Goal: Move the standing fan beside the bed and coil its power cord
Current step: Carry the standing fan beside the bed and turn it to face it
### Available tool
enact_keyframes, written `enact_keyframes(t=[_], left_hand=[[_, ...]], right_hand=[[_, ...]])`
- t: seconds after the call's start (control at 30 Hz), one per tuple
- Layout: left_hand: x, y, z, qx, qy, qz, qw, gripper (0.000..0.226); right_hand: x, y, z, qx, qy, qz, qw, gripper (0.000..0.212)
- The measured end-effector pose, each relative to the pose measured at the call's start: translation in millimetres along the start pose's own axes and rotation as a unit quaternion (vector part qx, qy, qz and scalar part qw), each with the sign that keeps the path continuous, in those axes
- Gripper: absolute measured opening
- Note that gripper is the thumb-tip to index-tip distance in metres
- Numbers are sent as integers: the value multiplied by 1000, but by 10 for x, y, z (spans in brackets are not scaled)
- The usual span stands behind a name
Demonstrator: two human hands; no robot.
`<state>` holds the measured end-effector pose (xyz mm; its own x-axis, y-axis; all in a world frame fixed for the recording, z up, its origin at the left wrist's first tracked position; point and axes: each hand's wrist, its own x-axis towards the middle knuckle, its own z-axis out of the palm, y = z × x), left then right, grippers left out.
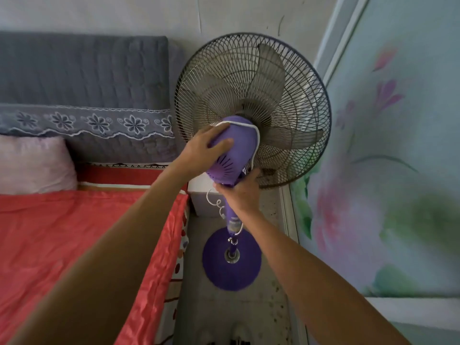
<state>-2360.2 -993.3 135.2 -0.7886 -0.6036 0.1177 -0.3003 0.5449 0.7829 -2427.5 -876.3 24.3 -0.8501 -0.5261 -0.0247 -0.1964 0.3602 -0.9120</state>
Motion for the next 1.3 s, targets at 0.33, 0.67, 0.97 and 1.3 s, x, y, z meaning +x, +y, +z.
enact_keyframes(t=[0.33, 0.67, 0.97, 1.3], left_hand=[[-293, -13, -146, -48, 34, -69, 996, 56], [-664, -117, -452, 113, 90, 33, 989, 43], [-358, -215, -551, 478, -131, 250, 832, 117], [-275, -285, -690, 423, -101, 258, 862, 116]], right_hand=[[-95, -75, 14, -14, -32, 2, 999, 73], [75, -47, -127, -115, -238, -11, 964, 66], [-246, 30, -30, -73, -151, -18, 986, 91], [-137, -35, 137, -72, -106, 18, 992, 84]])
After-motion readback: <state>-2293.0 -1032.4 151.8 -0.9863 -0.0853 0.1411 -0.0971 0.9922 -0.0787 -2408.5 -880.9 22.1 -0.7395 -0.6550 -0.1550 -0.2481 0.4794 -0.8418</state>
